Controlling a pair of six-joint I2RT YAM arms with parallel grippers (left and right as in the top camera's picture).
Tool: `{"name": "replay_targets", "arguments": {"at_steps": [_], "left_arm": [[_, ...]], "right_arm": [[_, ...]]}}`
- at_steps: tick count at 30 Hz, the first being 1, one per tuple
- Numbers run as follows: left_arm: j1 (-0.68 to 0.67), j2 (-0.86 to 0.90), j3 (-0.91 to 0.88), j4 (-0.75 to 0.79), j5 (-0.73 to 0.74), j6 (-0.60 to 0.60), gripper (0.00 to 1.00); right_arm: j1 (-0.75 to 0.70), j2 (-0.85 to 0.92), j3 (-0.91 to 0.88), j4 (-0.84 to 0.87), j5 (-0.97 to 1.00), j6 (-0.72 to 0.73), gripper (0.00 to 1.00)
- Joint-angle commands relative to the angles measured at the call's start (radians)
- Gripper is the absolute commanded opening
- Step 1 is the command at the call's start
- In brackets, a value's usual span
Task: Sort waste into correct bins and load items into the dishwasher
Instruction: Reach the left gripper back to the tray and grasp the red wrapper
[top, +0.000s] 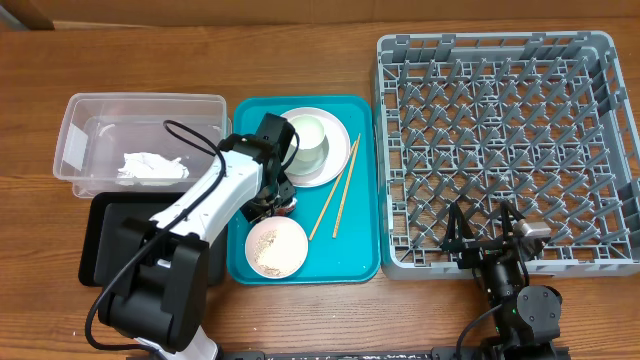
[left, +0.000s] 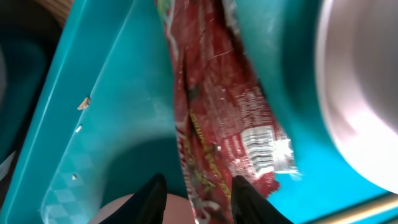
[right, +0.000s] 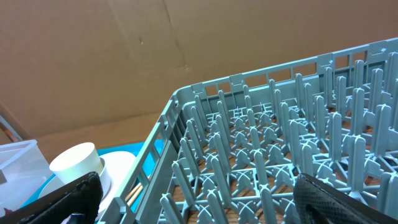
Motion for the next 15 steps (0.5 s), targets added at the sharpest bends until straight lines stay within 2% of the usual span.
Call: {"name": "replay_targets", "arguments": {"at_steps": [1, 3, 6, 10, 14, 15], "left_arm": [[-0.006, 0.002, -0.029, 0.022, -0.020, -0.016, 0.36], [-0.006, 0.002, -0.032, 0.030, -0.023, -0.016, 0.36], [-0.006, 0.002, -0.032, 0.044, -0.044, -0.012, 0.25], [-0.006, 0.002, -0.032, 0.046, -0.069, -0.013, 0.23], [-0.006, 0.002, -0.031, 0.045, -0.069, -0.012, 0.04], [-0.006, 0.002, -0.030, 0.045, -0.069, -0.012, 0.04]], "right_arm": [[-0.003, -0.007, -0.010, 0.007, 0.009, -0.006, 1.00], [-0.003, -0.007, -0.010, 0.007, 0.009, -0.006, 1.00], [-0.003, -0.007, -0.010, 0.007, 0.009, -0.006, 1.00], [-0.003, -0.007, -0.010, 0.007, 0.009, -0.006, 1.00], [-0.003, -0.007, -0.010, 0.007, 0.009, -0.006, 1.00], [-0.003, -0.007, -0.010, 0.007, 0.009, -0.006, 1.00]]}}
